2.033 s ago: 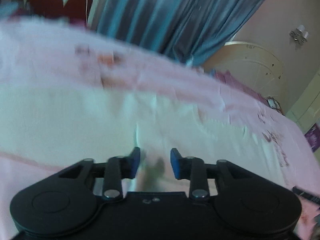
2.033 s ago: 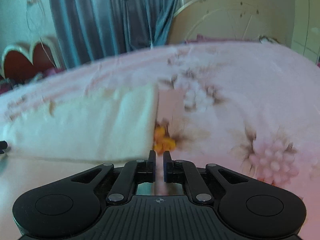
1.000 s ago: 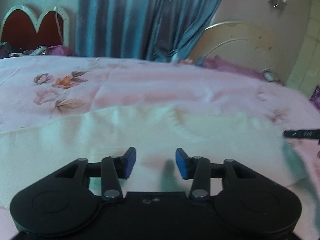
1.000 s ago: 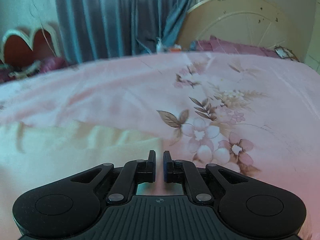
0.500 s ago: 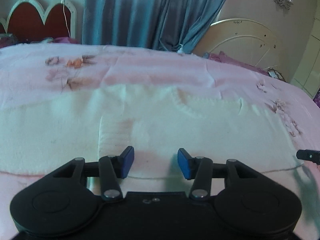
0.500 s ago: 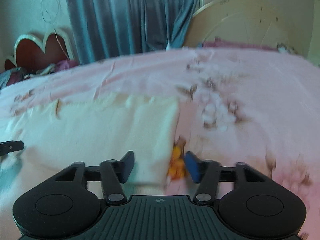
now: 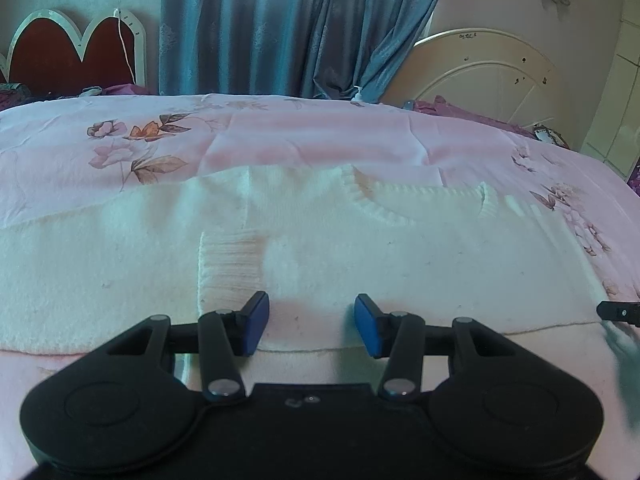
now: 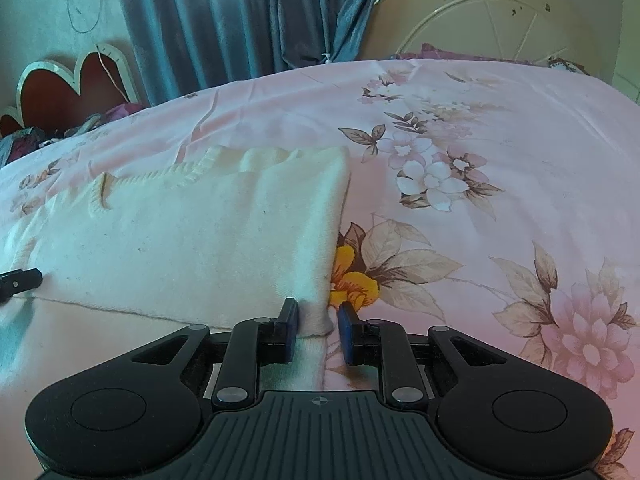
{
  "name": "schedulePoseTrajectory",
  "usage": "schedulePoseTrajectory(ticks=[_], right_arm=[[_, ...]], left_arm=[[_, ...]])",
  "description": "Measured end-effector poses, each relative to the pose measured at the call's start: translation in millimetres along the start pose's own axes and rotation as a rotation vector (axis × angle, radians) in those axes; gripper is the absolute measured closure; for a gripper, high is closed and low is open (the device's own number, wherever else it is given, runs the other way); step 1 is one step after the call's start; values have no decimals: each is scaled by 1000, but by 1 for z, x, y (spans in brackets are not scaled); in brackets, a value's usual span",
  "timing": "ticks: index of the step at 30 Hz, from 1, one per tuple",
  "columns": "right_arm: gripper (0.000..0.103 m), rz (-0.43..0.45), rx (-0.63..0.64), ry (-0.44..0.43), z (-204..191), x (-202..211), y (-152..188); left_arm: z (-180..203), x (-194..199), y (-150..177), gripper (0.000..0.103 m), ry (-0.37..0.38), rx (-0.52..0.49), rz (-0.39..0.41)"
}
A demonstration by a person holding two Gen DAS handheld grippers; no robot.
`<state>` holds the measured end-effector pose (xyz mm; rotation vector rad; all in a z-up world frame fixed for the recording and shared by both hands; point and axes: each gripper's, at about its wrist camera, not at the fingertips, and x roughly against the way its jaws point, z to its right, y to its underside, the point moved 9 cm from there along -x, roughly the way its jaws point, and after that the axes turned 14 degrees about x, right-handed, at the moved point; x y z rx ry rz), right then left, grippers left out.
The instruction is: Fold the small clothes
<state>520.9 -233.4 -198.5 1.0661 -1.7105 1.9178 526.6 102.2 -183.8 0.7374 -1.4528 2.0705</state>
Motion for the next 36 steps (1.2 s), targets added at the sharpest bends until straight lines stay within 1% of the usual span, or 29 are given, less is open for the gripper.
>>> schedulePoseTrajectory(ticks=[3,4,6,7,8,9,12,14,15,16,17,19,21,23,24,25,26,27,29,30,31,32,33,34,35,36], right_arm=[[83,12,15,8,1,4,-3],[83,39,15,26,3,9,-7],[83,105,16,37,8,17,-22],[83,123,22,40,9,16,-30],[83,125,32,43,10,9,-39],[83,121,41,37,10,0,-47],[83,124,79,25,4,-32,-75],[83,101,82,19,5,-57,-86],[83,61,83,38,10,-71,-86],[84,36,81,78,20,-82,-85],[84,44,61,90,28,-85,-88],[83,21,59,112,34,-84,-90],[83,21,56,100,31,-73,-88],[83,71,76,57,13,-49,-84],[83,78,95,23,1,-41,-79],[83,78,113,-12,-16,-38,-77],[83,65,138,-48,-31,-37,-69],[83,30,166,-58,-42,-41,-60],[83,19,189,0,-50,-40,-52],[83,17,170,1,-52,-34,-53],[83,35,155,-22,-58,-27,-54],[83,60,158,-50,-65,-20,-55],[83,60,180,-52,-71,-17,-52],[83,32,194,-29,-71,-20,-47],[83,0,181,5,-67,-25,-41],[83,0,139,28,-55,-24,-38]], left_arm=[[-2,1,-1,56,11,16,5],[-1,3,-2,56,7,20,3],[4,10,-10,52,10,16,32],[8,14,-17,47,15,4,61],[13,13,-22,43,20,-6,72],[17,10,-26,43,26,-13,73],[30,-11,-35,43,41,-23,43],[31,-26,-33,47,25,-32,13],[28,-33,-32,48,9,-32,-5],[21,-40,-28,48,-18,-33,-25],[19,-41,-27,47,-17,-42,-17],[20,-39,-25,47,-24,-67,-14],[21,-34,-23,48,-38,-78,-16],[22,-23,-22,48,-45,-66,2],[23,-17,-20,47,-44,-63,21],[26,-12,-17,45,-35,-66,35],[27,-10,-10,44,-42,-77,27],[27,-13,-4,44,-54,-85,2],[25,-7,0,45,-77,-96,22],[27,-1,0,45,-82,-108,34],[29,6,0,43,-72,-128,51],[29,7,2,40,-75,-136,46],[25,5,5,40,-82,-130,25],[18,3,8,39,-65,-98,10],[12,4,7,39,-45,-70,12],[7,7,5,39,-43,-68,15]])
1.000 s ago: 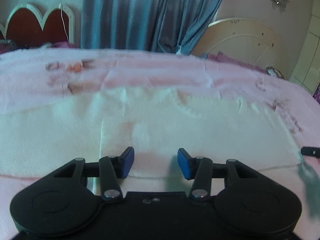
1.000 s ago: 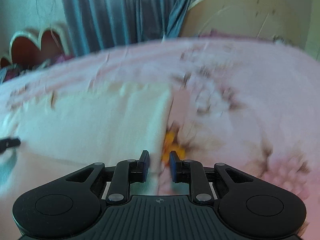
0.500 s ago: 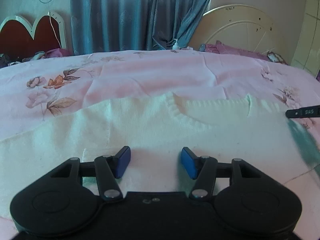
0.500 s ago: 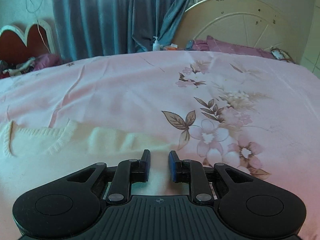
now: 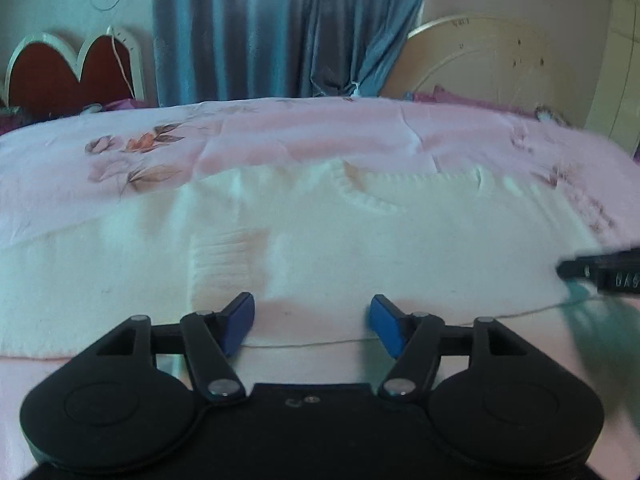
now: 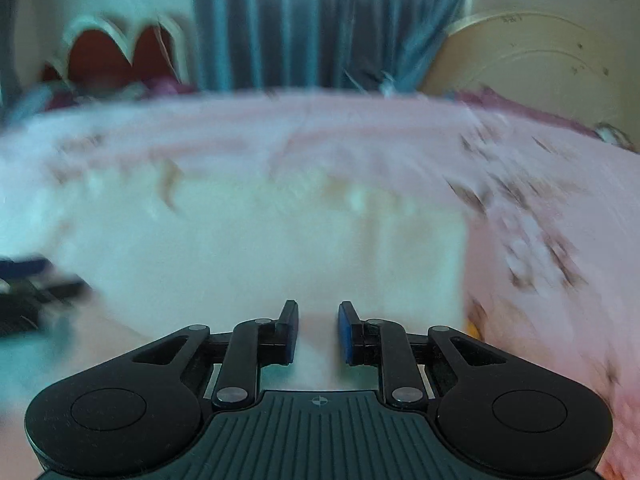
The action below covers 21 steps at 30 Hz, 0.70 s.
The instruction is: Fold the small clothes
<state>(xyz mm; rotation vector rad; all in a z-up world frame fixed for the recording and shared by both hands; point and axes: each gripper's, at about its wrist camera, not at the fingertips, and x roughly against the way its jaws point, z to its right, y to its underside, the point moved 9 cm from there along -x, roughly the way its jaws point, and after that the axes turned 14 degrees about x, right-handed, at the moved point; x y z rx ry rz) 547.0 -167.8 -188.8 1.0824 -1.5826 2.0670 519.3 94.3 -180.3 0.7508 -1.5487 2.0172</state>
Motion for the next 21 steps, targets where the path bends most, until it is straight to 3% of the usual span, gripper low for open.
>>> schedulePoseTrajectory(ticks=[2,7,14,16,21], right_arm=[[83,-25,-46,79,18,4,5],[83,39,-168,-12,17,32,-1],[83,47,-114,-76,-32,49,5],[83,37,-102,-81,-43,48,5],[83,30,-91,-66,-57,41,-5]], left_arm=[[-7,7,-1,43,-12,-7,6],[-55,43,-10,40,-30,105,94],[-208,81,7,46,-226,385,107],[-249,94,9,52,-225,499,137],[-331,117,4,52,-255,726,231]])
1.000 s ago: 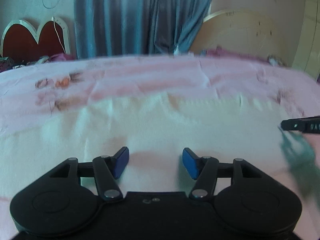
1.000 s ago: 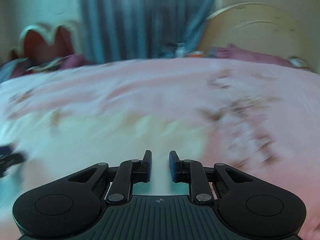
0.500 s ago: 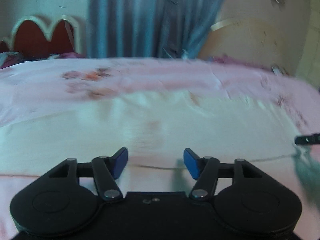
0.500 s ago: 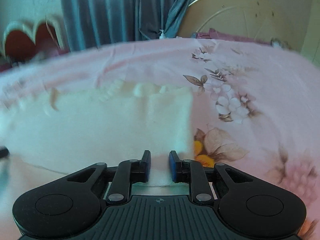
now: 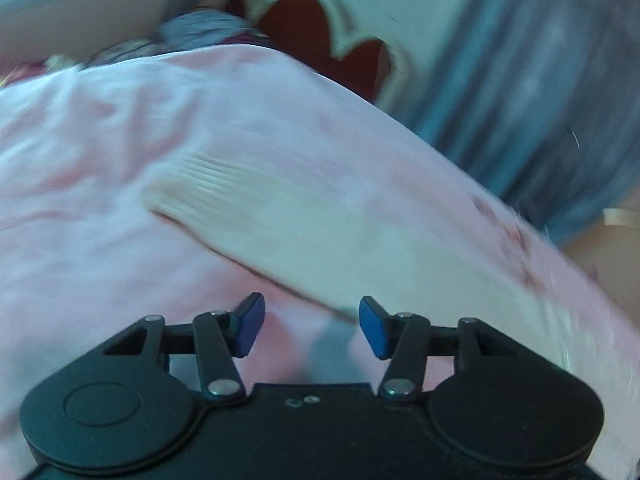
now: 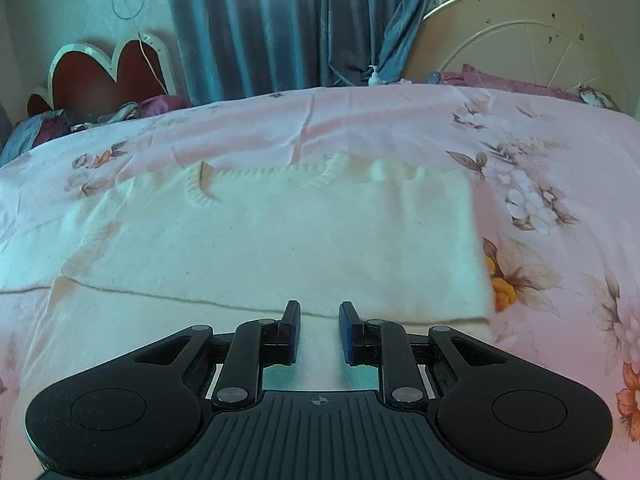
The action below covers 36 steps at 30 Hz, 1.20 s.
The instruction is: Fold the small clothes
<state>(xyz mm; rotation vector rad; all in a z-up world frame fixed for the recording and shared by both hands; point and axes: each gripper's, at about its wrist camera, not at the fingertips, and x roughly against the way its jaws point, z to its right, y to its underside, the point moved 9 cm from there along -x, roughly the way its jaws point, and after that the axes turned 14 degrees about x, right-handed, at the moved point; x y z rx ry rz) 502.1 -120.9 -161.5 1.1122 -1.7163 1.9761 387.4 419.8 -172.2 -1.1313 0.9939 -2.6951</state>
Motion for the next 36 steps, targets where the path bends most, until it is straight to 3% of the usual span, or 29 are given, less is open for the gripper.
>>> schedulePoseTrajectory(ticks=[3,5,9,10,11,12,13,16,22,27,30,36], right_arm=[[83,3,-38,-15,-2,-3,-5],[83,5,-33,-14,-6,-4,-9],[83,-15,33,69,-6,-11,-14],[83,-26,53,100,-4,-14,-15],[83,-37,68,120,-3,-17,-16],[83,-53,85,133,-2,-21,-16],[83,-66,99,146,-1,-25,-15],[83,-61,108,153,4,-26,-16],[83,-34,85,132,12,-21,-18],[83,-9,31,101,17,-14,-22],[83,4,2,88,21,-11,-22],[83,23,-51,70,40,1,-18]], left_arm=[[-20,-9,-26,55,51,155,14],[-27,-13,-36,60,61,208,22],[-40,-20,-52,68,86,313,20],[-44,-22,-55,74,81,321,21],[-46,-23,-57,87,70,322,21],[-46,-24,-59,99,44,308,20],[-44,-23,-59,100,30,289,17],[-23,-16,-60,100,41,194,36],[63,-5,-34,100,172,7,9],[154,-3,26,100,285,-157,-81],[210,-2,78,100,362,-238,-167],[284,-9,176,100,387,-440,-299]])
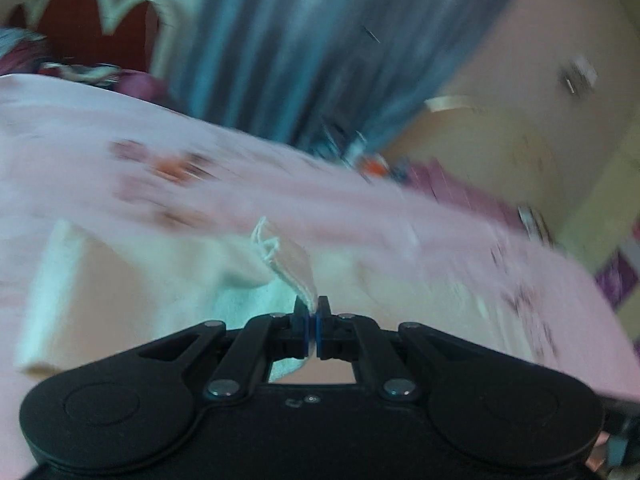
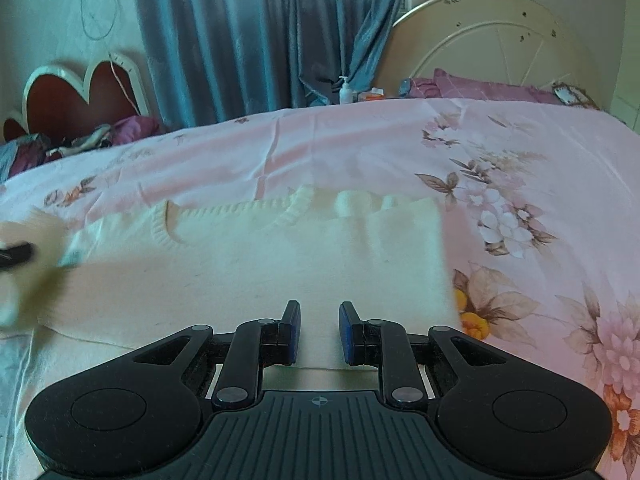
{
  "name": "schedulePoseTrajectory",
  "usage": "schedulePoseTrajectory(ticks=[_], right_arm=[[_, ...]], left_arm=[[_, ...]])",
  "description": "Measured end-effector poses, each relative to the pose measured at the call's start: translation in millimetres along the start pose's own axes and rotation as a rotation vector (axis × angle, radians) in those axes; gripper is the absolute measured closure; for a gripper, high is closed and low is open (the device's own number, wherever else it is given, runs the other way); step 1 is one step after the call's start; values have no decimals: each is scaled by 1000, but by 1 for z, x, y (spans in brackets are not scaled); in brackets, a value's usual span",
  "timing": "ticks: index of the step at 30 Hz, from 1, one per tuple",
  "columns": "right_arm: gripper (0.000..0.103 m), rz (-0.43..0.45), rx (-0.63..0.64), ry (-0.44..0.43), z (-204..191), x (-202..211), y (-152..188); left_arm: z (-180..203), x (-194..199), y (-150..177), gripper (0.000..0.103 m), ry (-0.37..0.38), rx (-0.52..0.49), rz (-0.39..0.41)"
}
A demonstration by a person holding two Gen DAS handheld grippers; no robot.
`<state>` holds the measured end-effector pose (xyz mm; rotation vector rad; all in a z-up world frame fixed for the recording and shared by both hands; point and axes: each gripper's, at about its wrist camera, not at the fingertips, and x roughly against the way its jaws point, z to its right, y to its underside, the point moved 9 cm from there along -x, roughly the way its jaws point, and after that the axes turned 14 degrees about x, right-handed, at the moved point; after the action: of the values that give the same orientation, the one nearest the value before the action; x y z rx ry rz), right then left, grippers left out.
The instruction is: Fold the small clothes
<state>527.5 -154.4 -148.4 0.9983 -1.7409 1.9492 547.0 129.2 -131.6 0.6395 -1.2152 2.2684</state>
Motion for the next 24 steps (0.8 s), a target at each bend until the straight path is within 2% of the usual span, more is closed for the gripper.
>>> schedulePoseTrajectory(ticks=[6,7,8,9,10,11,12,13,16,18,19,23,24], right_arm=[[82,5,-53,-16,25,10,8],[82,4,-62,-23,28,11,9],[82,3,-66,-23,30,11,10],[82,3,-65,-17,32,12,11],[82,5,-66,-16,33,12,10],[63,11,-69,-26,33,13,9],[33,32,-73,-41,32,15,7],[30,61,-69,-61,28,17,3],[31,78,-63,-171,7,14,-6],[44,70,-68,-238,-9,7,-10],[46,59,-81,-271,-16,1,-11],[49,14,-137,-357,-41,-23,-11],[54,1,-140,-372,-47,-29,-11]], left_arm=[[55,-47,57,98,21,-117,-129],[60,-52,66,83,22,-133,-153],[64,-58,75,72,22,-144,-170],[68,-58,80,67,32,-159,-157],[72,-56,82,58,42,-173,-151],[75,-48,85,54,48,-177,-146],[73,-40,84,54,44,-177,-132],[72,-35,82,53,32,-174,-115],[48,3,67,53,-40,-143,-20],[16,28,58,53,-118,-105,28],[0,38,55,53,-152,-80,40],[-52,49,48,53,-239,-9,19],[-61,47,48,53,-245,10,6]])
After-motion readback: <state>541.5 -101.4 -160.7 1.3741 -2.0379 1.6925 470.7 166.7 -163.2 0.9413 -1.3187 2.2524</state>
